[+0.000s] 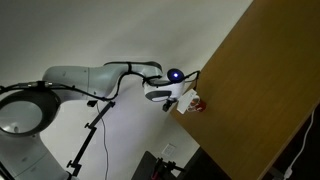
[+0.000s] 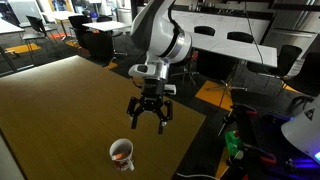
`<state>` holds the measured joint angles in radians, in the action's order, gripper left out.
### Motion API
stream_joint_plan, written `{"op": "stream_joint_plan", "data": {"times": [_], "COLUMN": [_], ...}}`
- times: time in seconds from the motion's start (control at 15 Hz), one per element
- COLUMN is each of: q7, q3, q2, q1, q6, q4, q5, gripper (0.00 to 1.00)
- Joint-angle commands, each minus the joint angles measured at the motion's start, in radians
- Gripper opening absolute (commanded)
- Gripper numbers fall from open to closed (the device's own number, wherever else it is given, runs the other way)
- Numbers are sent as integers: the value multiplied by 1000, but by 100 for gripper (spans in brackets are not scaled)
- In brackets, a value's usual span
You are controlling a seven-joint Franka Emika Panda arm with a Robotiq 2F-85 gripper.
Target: Take the orange marker out of the maroon mug
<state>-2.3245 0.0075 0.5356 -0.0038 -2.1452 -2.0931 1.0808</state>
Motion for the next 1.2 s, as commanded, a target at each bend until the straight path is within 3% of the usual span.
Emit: {"op": "stream_joint_plan", "data": {"times": [0.0,1.13], "q7": [5,-205], "q3": [16,74], "q2": [0,245], "q1": [-15,-20], "q6": [-4,-189], "q4": [2,191], "q5": [-10,115], "gripper": [100,100]}}
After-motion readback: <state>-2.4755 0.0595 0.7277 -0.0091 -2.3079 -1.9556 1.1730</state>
